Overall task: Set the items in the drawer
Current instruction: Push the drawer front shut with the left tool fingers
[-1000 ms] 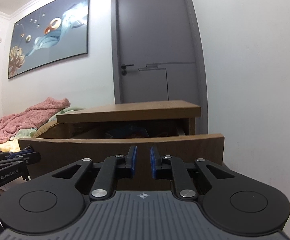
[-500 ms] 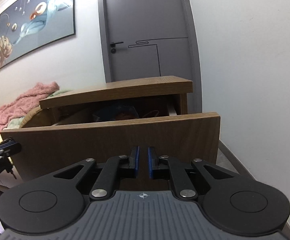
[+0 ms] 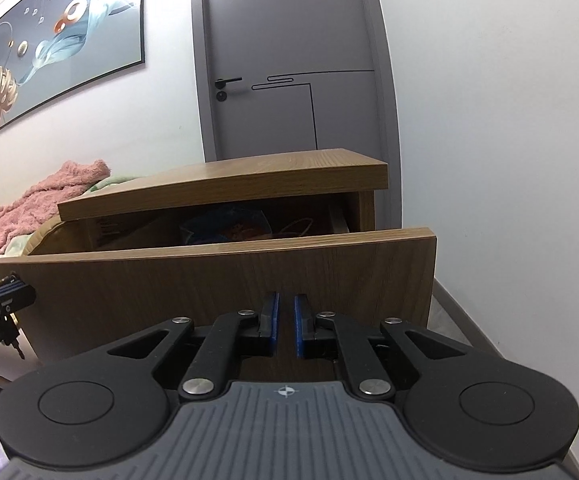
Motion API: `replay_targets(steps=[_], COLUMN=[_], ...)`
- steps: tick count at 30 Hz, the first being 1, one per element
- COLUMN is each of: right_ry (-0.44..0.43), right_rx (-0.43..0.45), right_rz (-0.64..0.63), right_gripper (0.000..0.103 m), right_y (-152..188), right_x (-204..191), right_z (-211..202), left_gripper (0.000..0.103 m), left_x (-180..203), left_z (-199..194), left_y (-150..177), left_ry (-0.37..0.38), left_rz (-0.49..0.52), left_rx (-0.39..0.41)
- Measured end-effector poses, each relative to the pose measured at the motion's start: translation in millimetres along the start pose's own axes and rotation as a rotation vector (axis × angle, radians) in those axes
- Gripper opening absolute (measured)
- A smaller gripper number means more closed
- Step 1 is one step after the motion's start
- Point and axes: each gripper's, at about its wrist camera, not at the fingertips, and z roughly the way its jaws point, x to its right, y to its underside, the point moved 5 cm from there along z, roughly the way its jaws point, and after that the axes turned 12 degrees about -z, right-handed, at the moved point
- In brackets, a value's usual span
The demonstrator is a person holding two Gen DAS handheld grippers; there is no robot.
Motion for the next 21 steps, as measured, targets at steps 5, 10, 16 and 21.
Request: replay_targets(steps=[5, 10, 16, 21], right_ry=[0.002, -0.005, -0.017, -0.028], right_rx=[0.005, 0.009, 0.02, 0.026], right_rz=[0.004, -0.002, -0.005, 0.003], right_gripper=[0.009, 0.009, 0.009, 0.009], right_y=[-2, -5, -5, -7], right_x=[2, 6, 12, 18], right_z=[13, 26, 37, 51], left_gripper=[0.009, 0.009, 0.009, 0.01], left_x=[-2, -3, -4, -5], left_z=[16, 31, 48, 63], left_y=[-3, -6, -7, -7], left_ry=[-0.001, -0.009, -0.01, -0.011], left_rz=[-0.004, -0.017, -0.022, -0.019], left_rx=[-0.011, -0.019, -0.021, -0.009])
